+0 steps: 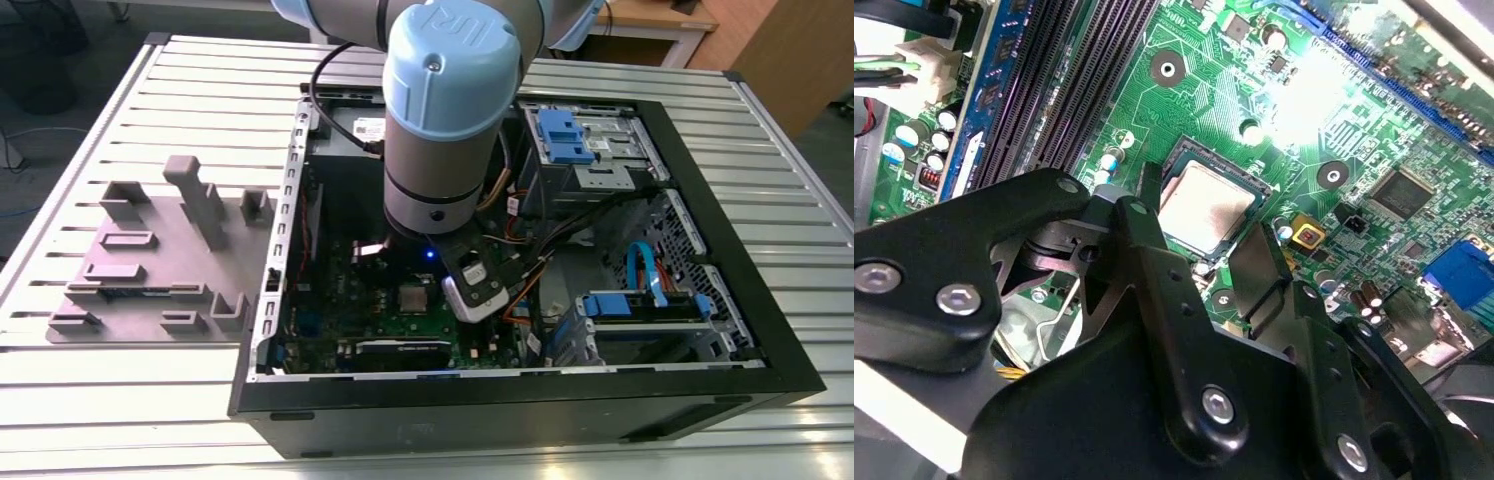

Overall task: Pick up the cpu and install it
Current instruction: 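Place the cpu into insertion slot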

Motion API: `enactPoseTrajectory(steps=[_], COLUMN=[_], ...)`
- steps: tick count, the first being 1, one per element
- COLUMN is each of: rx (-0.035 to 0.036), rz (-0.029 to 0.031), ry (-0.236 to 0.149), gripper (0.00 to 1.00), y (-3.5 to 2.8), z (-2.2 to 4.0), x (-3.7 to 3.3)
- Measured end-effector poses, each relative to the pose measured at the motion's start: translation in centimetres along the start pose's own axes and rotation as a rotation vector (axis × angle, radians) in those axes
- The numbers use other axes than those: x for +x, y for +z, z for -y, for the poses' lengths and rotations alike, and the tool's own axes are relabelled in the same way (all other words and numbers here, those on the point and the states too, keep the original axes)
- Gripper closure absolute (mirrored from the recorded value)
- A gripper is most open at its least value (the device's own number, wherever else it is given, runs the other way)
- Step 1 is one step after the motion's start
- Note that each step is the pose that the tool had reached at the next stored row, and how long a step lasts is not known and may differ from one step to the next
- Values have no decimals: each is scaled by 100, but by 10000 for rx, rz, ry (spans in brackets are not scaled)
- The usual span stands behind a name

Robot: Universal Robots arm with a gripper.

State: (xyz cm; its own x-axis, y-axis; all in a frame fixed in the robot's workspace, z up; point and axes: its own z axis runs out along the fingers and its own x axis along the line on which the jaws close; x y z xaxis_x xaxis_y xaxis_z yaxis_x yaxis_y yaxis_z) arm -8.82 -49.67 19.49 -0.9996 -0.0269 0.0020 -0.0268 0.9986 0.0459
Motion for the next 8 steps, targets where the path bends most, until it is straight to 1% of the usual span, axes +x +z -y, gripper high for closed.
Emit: enactPoseTrajectory(steps=[8], rx=[0], rz=[0], ry=[-3], gripper=[46], y=[0], z=[0], x=[0])
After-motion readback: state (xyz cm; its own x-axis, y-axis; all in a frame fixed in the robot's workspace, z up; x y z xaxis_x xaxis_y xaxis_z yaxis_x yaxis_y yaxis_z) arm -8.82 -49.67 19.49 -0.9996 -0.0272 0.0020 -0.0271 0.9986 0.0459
